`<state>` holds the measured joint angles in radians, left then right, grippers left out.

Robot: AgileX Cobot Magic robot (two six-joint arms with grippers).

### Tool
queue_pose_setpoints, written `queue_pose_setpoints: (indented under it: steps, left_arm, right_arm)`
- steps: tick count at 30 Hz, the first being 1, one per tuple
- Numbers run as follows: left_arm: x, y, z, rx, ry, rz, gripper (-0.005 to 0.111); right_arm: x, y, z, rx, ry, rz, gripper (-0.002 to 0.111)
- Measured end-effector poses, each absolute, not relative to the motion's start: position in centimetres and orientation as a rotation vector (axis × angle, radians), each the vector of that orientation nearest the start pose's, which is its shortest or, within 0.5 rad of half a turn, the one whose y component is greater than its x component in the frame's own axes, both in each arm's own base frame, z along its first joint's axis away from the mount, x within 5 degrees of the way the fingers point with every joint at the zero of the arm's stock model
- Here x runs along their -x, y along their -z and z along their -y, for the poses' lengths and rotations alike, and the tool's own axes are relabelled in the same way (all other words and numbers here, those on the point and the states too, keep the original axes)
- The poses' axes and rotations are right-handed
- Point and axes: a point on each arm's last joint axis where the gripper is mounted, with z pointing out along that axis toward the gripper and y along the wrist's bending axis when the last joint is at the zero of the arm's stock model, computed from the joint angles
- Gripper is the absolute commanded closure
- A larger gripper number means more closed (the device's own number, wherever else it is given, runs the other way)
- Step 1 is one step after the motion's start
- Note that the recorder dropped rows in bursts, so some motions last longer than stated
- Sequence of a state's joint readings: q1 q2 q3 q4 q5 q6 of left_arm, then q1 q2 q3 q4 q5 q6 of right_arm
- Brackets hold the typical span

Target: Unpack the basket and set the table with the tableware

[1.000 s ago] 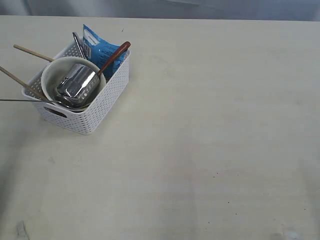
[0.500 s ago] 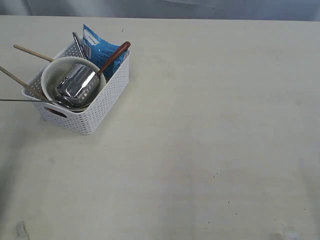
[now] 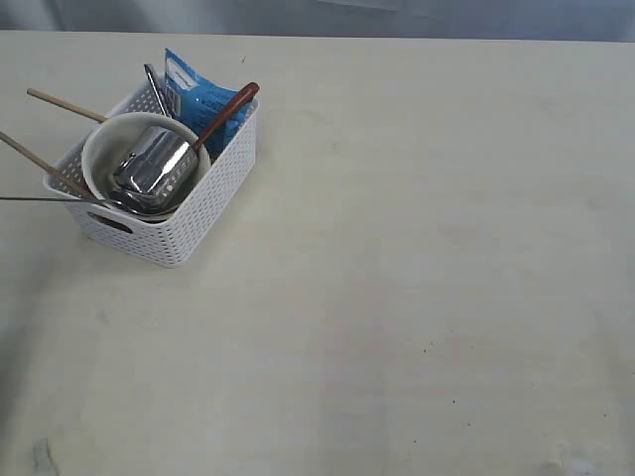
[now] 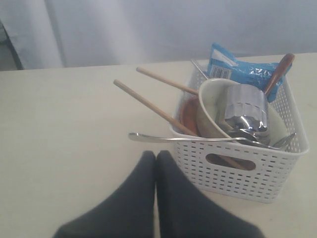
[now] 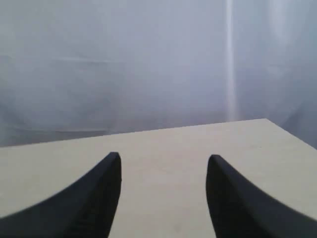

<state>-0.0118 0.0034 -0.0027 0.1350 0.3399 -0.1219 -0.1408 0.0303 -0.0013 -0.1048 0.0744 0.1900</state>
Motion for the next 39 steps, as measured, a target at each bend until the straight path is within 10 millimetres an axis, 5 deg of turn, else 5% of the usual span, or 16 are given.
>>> queue_pose_setpoints:
  steps: [15, 21, 27, 29, 32, 36, 39]
  left_arm:
    - [-5.4, -18.4, -0.3, 0.016, -0.036, -1.821, 0.107]
    - [-5.4, -18.4, -0.3, 0.016, -0.036, -1.821, 0.107]
    - [-5.4, -18.4, -0.3, 0.016, -0.036, -1.821, 0.107]
    - [-5.4, -18.4, -0.3, 0.016, -0.036, -1.821, 0.107]
    - [-5.4, -18.4, -0.3, 0.016, -0.036, -1.821, 0.107]
    - [-5.4, -18.4, -0.4, 0.014, -0.039, -1.821, 0.107]
    - [-5.4, -18.4, -0.4, 0.012, -0.043, -1.821, 0.107]
  right_arm:
    - [-5.6, -22.6, 0.8, -0.299, -0.136, -1.321, 0.058]
    - [-4.8, -24.9, 0.7, -0.339, -0.307, -1.034, 0.058]
    - [-4.5, -28.9, 0.5, -0.268, -0.280, -0.951, 0.058]
    - [-5.8, -31.8, 0.4, -0.210, -0.236, -0.989, 0.058]
    - [-10.4, -34.3, 0.4, -0.135, -0.189, -1.153, 0.058]
    - [-15.8, -34.1, 0.1, -0.005, -0.176, -1.369, 0.058]
    - [-21.0, -33.5, -1.0, 0.258, -0.216, -1.561, 0.058]
